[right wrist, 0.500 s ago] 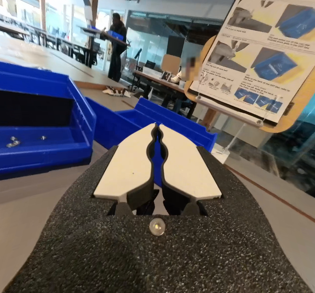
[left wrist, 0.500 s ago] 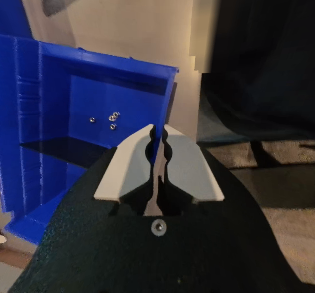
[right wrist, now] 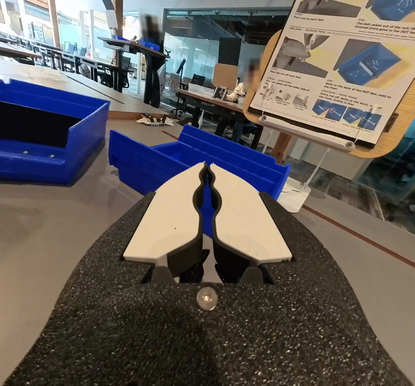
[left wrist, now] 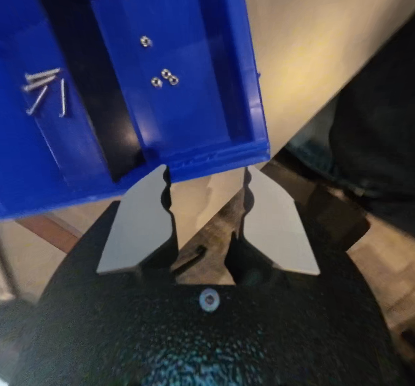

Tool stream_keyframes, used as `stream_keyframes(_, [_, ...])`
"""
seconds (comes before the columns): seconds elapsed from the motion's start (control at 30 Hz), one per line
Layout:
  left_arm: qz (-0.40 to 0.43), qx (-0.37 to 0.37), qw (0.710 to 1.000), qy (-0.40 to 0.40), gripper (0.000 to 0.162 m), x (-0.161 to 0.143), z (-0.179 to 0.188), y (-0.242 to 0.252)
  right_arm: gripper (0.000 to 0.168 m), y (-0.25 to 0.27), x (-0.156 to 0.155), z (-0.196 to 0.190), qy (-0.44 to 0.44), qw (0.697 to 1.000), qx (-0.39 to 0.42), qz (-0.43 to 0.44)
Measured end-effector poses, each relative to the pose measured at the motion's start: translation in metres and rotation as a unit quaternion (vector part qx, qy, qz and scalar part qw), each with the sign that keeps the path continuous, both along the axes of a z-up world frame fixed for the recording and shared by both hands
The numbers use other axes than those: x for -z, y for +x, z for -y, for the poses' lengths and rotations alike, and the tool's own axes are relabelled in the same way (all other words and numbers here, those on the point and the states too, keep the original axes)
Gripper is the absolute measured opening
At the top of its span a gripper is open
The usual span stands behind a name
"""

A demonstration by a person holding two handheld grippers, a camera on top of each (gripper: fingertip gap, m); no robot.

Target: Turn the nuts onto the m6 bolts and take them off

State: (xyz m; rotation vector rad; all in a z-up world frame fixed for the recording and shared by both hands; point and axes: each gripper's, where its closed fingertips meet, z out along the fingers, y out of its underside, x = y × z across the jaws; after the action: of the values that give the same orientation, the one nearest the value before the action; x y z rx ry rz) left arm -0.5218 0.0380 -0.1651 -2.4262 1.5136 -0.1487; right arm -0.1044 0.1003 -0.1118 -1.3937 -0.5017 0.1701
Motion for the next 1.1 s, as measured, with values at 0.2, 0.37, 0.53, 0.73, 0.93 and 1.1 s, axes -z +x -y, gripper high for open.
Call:
stream_keyframes(0.2, [0.074, -0.218, 0.972, 0.056, 0.073, -0.032, -0.013, -0.016, 0.000, 0.001, 0.002, -0.002, -0.011, 1.000, -0.001, -0.009])
stream_keyframes(0.37, [0.124, -0.356, 0.926, -0.001, 0.102, -0.024, -0.027, -0.018, 0.000, -0.003, 0.005, -0.002, -0.009, 1.000, -0.003, 0.004])
stream_keyframes(0.53, [0.079, -0.420, 0.898, -0.107, 0.092, 0.004, -0.027, -0.025, 0.000, -0.007, 0.013, -0.004, -0.021, 1.000, -0.005, 0.016])
stream_keyframes(0.73, [0.021, -0.387, 0.911, -0.141, 0.025, 0.006, -0.030, -0.029, 0.000, -0.008, 0.013, -0.004, -0.016, 0.999, 0.000, 0.032])
stream_keyframes(0.93, [-0.103, -0.351, 0.927, -0.084, 0.016, 0.000, -0.064, -0.077, 0.000, -0.013, 0.016, -0.003, -0.010, 0.998, 0.003, 0.059])
stream_keyframes(1.1, [-0.101, -0.357, 0.925, -0.078, 0.011, 0.001, -0.106, -0.107, 0.000, -0.015, 0.018, -0.003, -0.005, 0.997, 0.005, 0.080])
